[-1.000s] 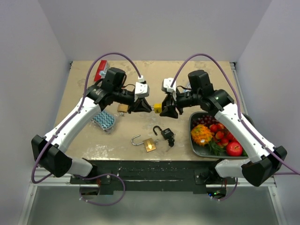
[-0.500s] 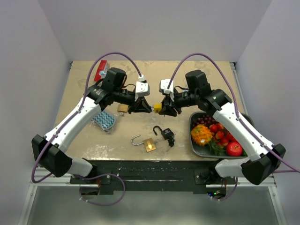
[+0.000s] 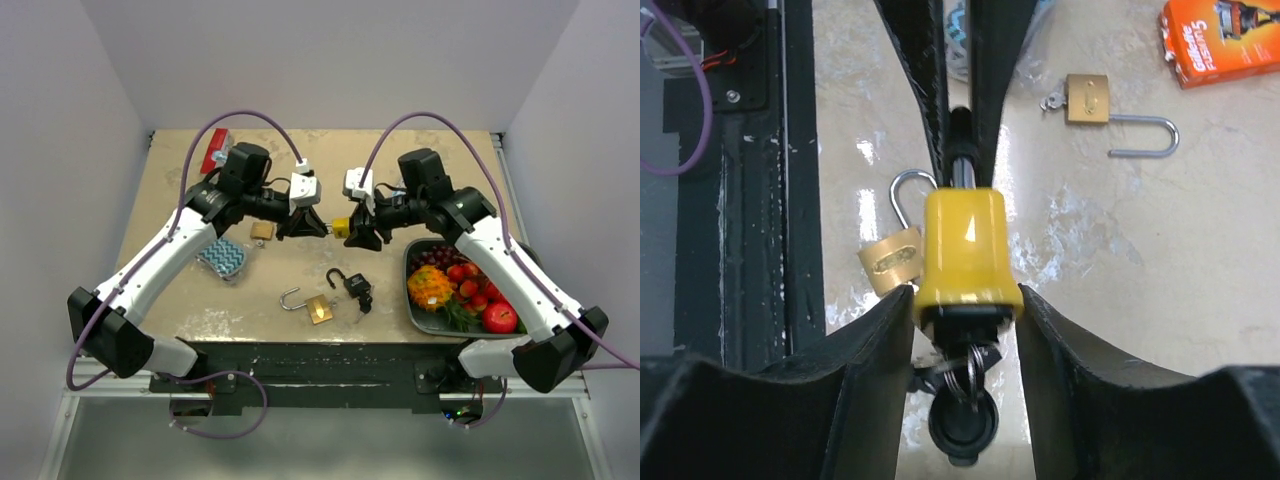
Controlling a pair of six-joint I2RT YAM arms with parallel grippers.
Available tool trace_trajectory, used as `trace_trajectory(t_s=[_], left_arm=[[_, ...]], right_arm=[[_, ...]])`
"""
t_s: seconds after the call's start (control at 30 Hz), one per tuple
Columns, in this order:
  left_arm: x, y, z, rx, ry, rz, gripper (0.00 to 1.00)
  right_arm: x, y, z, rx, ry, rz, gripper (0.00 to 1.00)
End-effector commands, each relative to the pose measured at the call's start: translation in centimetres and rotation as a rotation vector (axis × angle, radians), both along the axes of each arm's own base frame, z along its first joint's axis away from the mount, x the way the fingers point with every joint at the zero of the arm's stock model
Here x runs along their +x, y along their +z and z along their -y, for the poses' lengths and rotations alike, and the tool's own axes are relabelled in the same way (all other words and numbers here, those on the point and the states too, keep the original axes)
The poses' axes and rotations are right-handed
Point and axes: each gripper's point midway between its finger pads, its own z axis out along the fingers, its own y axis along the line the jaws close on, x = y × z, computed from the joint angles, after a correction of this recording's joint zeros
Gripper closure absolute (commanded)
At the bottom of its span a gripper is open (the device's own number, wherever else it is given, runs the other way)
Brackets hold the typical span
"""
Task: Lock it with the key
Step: Lock the lock.
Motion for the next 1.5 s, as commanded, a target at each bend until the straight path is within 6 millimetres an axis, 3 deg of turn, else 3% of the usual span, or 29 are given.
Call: trace_trajectory(t_s=[0.0, 0.17, 0.33, 0.5, 0.63, 0.73, 0.77, 0.8, 0.87, 0.97, 1.0, 1.07, 1.23, 1.47], left_arm=[[-0.2, 3.2, 0.3, -0.098, -0.059, 0.13, 1.0], [-0.1, 3.4, 0.6, -0.114, -0.068, 0.124, 1.0], [-0.1, 3.4, 0.7, -0.115, -0.071, 0.117, 1.0], [-0.1, 3.6, 0.8, -0.121, -0.068, 0.113, 1.0], [0.0, 3.5, 1.0, -0.129, -0.064, 0.094, 1.0], [0.1, 3.5, 0.9, -0.128, -0.054, 0.093, 1.0], [0.0, 3.4, 0.9, -0.128, -0.055, 0.094, 1.0], [0.0, 3.4, 0.9, -0.129, -0.058, 0.096, 1.0], [-0.3, 3.3, 0.8, -0.13, -0.067, 0.099, 1.0], [-0.7, 2.7, 0.5, -0.109, -0.074, 0.09, 0.71], [-0.9, 2.1, 0.2, -0.086, -0.073, 0.078, 0.57], [-0.8, 1.3, -0.5, -0.062, -0.075, 0.068, 0.51], [-1.0, -1.3, -2.2, 0.006, -0.079, 0.075, 0.48], [-0.6, -0.6, -1.7, -0.038, -0.05, 0.075, 0.61]], right_arm=[[-0.7, 2.5, 1.0, 0.051, 0.009, 0.032, 0.52], [-1.0, 2.4, 0.7, 0.072, 0.018, 0.014, 0.54], [-0.9, 2.6, 0.1, 0.106, 0.015, 0.001, 0.44], [-0.5, 2.6, -0.3, 0.112, 0.018, 0.002, 0.5], [0.1, 3.1, -0.9, 0.134, 0.008, 0.001, 0.62], [0.1, 3.0, -1.1, 0.137, 0.012, -0.005, 0.77], [0.1, 3.0, -1.1, 0.138, 0.013, -0.006, 0.91], [0.1, 2.9, -1.1, 0.136, 0.004, -0.017, 0.97], [0.2, 3.0, -1.2, 0.142, -0.005, -0.032, 1.0], [0.3, 3.4, -1.2, 0.152, -0.014, -0.032, 1.0], [0.3, 3.7, -1.2, 0.159, -0.017, -0.028, 1.0], [0.5, 4.2, -1.0, 0.173, -0.026, -0.021, 1.0], [0.1, 4.4, -0.9, 0.184, -0.017, -0.023, 1.0], [-0.3, 4.5, -0.9, 0.191, 0.001, -0.019, 1.0]])
